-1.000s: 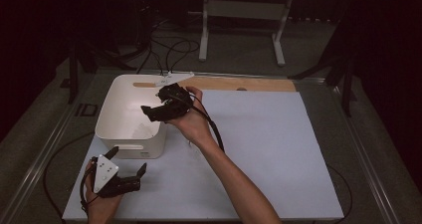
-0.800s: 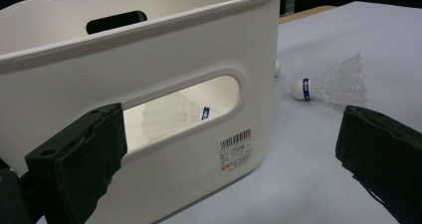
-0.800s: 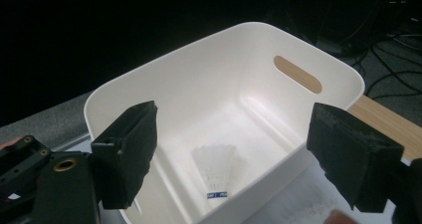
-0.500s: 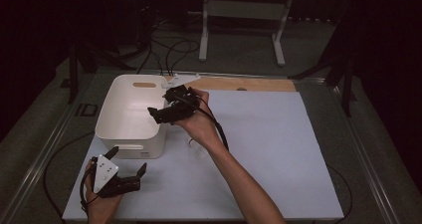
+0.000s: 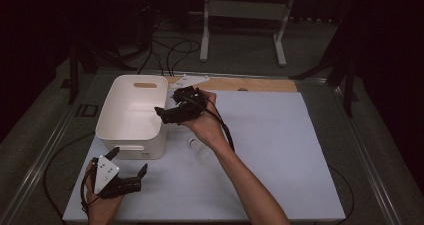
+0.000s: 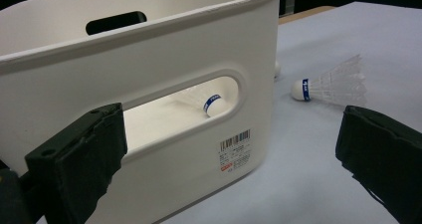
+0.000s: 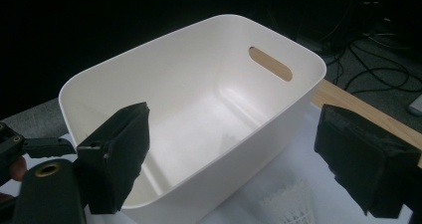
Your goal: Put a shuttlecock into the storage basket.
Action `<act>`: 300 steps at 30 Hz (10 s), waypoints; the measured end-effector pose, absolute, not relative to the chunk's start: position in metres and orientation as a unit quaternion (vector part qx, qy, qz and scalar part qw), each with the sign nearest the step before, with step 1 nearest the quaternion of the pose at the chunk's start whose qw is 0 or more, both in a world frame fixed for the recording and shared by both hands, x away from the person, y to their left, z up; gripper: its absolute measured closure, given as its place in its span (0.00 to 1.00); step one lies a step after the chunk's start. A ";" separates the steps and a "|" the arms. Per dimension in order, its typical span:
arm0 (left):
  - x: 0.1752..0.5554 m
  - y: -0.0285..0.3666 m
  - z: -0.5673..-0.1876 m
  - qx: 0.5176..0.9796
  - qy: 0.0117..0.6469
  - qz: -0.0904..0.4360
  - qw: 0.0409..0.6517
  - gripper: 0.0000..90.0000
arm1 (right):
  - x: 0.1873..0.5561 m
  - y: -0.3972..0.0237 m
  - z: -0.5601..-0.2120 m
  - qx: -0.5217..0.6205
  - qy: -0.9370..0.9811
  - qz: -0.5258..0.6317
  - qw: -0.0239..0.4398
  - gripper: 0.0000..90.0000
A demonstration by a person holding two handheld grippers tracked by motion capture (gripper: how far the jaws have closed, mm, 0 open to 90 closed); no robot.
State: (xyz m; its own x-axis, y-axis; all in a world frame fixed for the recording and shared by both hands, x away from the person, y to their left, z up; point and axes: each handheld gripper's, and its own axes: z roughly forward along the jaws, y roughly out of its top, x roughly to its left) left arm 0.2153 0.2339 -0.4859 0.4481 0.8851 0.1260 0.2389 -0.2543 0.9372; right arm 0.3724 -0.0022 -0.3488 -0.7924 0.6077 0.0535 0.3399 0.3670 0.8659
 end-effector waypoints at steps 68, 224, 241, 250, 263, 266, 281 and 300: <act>0.215 0.233 -0.486 0.711 0.395 0.347 0.467 0.00 | 0.368 -0.085 -0.379 0.343 0.800 0.461 0.172 0.17; 0.215 0.232 -0.486 0.713 0.393 0.346 0.466 0.00 | 0.351 -0.065 -0.494 0.247 0.904 0.296 0.182 0.97; 0.216 0.232 -0.486 0.713 0.393 0.346 0.466 0.00 | 0.347 -0.063 -0.484 0.251 0.900 0.305 0.182 0.99; 0.215 0.232 -0.486 0.712 0.394 0.346 0.466 0.00 | 0.344 -0.063 -0.476 0.255 0.896 0.314 0.183 0.99; 0.215 0.232 -0.486 0.712 0.394 0.346 0.466 0.00 | 0.342 -0.061 -0.466 0.264 0.890 0.326 0.177 0.99; 0.215 0.232 -0.486 0.712 0.394 0.347 0.466 0.00 | 0.341 -0.061 -0.464 0.267 0.888 0.329 0.176 0.99; 0.215 0.232 -0.486 0.712 0.394 0.347 0.466 0.00 | 0.341 -0.060 -0.454 0.271 0.884 0.338 0.174 0.99; 0.216 0.232 -0.486 0.713 0.394 0.346 0.466 0.00 | 0.341 -0.058 -0.442 0.275 0.880 0.345 0.177 0.99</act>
